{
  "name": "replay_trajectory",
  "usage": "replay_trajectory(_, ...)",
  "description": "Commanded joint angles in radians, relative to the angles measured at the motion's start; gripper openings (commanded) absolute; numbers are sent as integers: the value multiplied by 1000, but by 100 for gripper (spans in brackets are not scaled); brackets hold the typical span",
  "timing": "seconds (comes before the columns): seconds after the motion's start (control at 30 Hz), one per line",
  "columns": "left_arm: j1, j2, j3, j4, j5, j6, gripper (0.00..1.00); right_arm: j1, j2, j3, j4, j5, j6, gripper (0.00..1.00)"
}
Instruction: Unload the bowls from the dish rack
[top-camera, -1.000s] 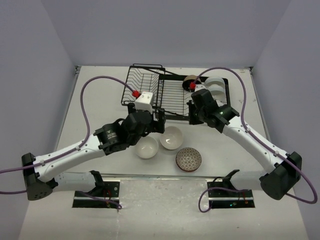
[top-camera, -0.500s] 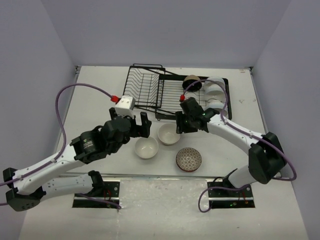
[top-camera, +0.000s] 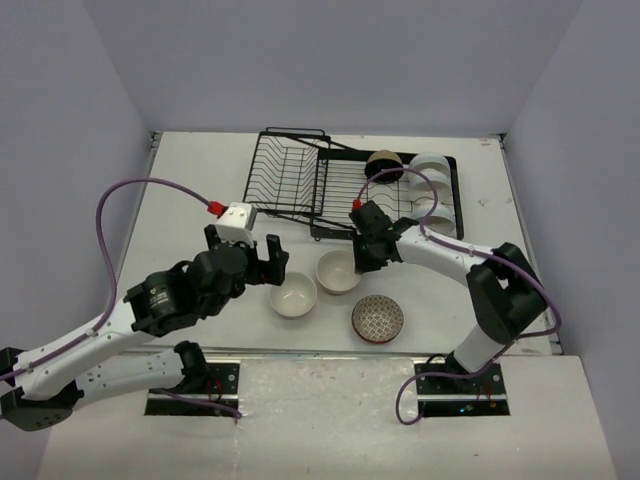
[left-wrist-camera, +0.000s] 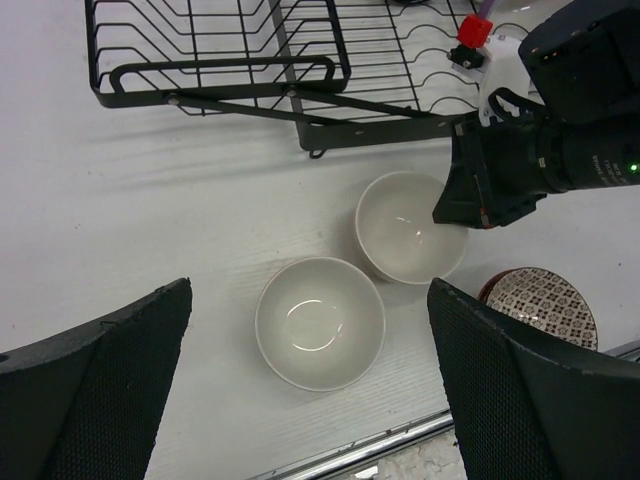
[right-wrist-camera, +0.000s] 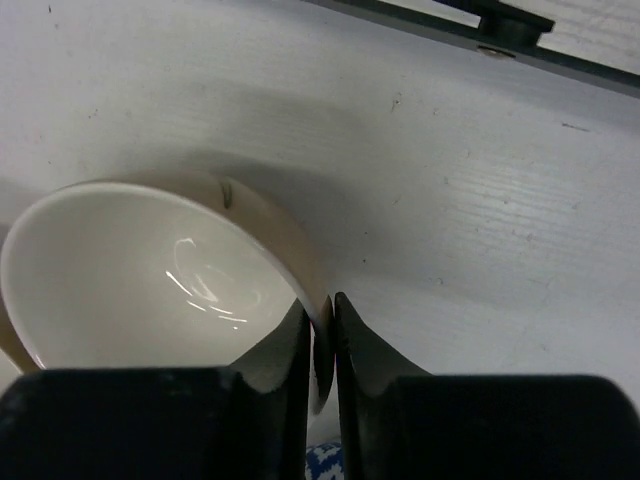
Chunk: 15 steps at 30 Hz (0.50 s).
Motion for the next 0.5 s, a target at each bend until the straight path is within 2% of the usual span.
replay_trajectory(0.0, 4, -11, -14, -25, -4, -23, 100, 2, -31, -2, 24, 25, 31, 8)
replay_trajectory(0.07, 4, -12, -19, -28, 1, -23, 100, 2, -65, -1, 12, 48, 40, 0)
replay_trajectory(0.3, 4, -49, -1, -72, -28, -6, 100, 13, -195, 24, -48, 60, 45, 0)
replay_trajectory(0.47, 4, -98, 2, -98, -110, 54, 100, 76, -240, 82, -125, 61, 42, 0)
